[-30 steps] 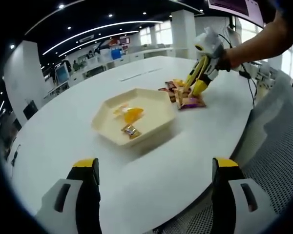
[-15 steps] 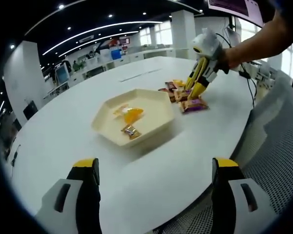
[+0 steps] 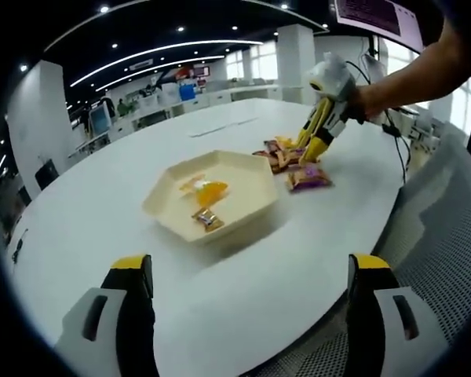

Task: Place the target food into the container with the food tongs after gripping and lifting it, then release it inside without dropping or visibly crushing the food.

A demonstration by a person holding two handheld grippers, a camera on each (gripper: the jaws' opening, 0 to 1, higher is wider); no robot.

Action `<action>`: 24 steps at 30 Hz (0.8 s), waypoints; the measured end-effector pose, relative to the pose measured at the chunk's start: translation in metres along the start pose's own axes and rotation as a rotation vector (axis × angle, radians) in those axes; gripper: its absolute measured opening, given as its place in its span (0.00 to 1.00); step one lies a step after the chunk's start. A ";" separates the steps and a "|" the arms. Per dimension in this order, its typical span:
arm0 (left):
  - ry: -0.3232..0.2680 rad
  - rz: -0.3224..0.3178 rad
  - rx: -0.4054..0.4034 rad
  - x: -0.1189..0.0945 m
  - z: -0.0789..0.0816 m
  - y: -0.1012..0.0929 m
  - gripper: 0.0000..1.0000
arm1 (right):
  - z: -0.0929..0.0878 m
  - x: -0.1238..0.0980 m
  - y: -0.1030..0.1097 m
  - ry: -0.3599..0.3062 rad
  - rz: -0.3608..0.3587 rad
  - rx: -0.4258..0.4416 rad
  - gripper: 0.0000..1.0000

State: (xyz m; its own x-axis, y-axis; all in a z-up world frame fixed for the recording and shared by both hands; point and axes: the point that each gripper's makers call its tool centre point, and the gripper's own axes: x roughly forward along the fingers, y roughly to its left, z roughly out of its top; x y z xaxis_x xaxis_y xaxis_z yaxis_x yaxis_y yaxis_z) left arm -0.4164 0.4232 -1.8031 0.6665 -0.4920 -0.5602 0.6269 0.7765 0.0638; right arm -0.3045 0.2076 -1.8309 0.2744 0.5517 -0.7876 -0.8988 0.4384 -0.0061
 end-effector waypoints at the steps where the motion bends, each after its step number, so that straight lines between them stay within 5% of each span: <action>1: -0.002 -0.002 0.007 0.000 0.000 0.000 0.99 | 0.000 -0.001 0.000 0.000 0.000 0.002 0.22; 13: 0.008 -0.013 -0.007 0.001 -0.001 -0.003 0.99 | 0.008 -0.013 -0.007 0.001 -0.001 0.002 0.23; 24: 0.025 0.008 0.061 0.001 -0.004 0.001 0.99 | 0.023 -0.036 -0.025 0.005 -0.027 -0.041 0.23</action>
State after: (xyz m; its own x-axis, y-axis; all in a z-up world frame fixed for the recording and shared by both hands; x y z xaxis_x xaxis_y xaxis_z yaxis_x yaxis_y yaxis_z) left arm -0.4168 0.4248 -1.8073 0.6618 -0.4755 -0.5796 0.6457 0.7543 0.1185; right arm -0.2842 0.1926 -1.7882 0.2972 0.5368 -0.7896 -0.9043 0.4237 -0.0524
